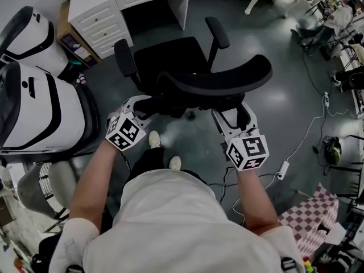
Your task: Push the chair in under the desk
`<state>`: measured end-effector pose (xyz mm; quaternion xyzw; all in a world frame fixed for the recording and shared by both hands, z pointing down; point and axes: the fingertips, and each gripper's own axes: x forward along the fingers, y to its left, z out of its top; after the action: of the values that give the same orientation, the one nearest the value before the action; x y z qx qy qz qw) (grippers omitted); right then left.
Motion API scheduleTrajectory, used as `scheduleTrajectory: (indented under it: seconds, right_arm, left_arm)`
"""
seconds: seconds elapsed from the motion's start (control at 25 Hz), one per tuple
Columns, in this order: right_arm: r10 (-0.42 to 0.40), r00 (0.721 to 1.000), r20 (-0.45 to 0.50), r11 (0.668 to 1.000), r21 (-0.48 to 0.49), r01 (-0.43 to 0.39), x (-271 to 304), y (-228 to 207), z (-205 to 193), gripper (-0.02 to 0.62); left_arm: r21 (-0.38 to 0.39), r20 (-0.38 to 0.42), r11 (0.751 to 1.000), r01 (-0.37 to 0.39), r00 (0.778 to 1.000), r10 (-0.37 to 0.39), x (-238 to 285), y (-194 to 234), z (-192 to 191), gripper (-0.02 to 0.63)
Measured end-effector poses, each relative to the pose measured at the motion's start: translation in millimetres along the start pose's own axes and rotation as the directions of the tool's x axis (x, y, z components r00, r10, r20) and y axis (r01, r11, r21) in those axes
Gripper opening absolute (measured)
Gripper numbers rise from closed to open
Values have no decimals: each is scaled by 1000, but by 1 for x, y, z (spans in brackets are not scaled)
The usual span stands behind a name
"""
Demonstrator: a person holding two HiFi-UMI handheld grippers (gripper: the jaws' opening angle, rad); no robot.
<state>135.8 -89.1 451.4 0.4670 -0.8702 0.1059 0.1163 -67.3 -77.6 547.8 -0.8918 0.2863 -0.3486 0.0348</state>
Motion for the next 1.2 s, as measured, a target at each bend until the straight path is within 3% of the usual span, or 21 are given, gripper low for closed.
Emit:
scheduleTrajectory:
  seconds: [0.72, 1.2]
  right_arm:
    - [-34, 999, -16, 999, 17, 34, 61, -5, 22, 304]
    - [-27, 999, -19, 1000, 16, 27, 102, -36, 37, 304]
  left_arm:
    - [20, 49, 999, 33, 998, -34, 16, 68, -9, 164]
    - [55, 23, 996, 65, 998, -67, 45, 107, -2, 147]
